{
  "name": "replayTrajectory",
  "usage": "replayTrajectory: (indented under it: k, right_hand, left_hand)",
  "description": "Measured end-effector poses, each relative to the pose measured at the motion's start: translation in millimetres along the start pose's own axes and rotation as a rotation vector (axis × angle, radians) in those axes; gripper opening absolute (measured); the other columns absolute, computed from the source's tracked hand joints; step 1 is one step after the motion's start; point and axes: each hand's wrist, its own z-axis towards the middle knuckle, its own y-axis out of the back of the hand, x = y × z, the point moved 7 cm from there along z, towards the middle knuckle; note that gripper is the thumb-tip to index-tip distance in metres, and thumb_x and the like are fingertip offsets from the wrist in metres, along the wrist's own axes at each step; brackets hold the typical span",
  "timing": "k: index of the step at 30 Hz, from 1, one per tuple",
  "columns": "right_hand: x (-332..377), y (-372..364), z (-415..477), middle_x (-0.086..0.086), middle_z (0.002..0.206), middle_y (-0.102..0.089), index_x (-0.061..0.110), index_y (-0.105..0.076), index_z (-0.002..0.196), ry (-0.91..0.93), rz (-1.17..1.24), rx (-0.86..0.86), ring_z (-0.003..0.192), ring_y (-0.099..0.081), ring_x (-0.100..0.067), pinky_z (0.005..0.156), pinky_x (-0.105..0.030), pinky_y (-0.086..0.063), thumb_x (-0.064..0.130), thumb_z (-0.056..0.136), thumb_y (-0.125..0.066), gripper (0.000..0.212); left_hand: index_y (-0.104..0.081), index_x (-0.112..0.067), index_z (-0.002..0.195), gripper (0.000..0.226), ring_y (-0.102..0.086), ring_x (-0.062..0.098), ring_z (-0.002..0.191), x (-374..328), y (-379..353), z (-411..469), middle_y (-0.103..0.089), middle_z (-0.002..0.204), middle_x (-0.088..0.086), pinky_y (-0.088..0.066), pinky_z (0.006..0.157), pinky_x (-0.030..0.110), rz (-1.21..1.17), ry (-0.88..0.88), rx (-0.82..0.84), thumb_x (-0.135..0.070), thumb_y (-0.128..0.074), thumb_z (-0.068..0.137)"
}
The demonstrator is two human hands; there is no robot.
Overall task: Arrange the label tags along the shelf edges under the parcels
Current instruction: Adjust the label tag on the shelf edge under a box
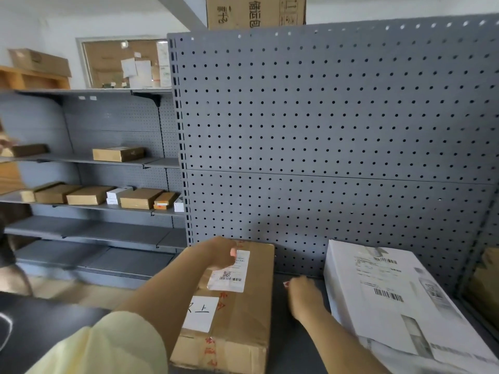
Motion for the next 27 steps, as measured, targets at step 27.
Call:
replayTrajectory:
  k: [27]
  right_hand:
    - [-10.3, 17.6, -1.6, -0.005, 0.088, -0.063, 0.006, -0.061, 0.11, -0.143, 0.195, 0.154, 0.086, -0.069, -0.02, 0.077, -0.029, -0.059, 0.012, 0.096, -0.052, 0.018]
  left_hand:
    - [-0.048, -0.017, 0.14, 0.04, -0.065, 0.024, 0.108, -14.6, 11.1, -11.5, -0.066, 0.122, 0.009, -0.05, 0.1, 0.039, 0.048, -0.031, 0.113, -0.02, -0.046, 0.1]
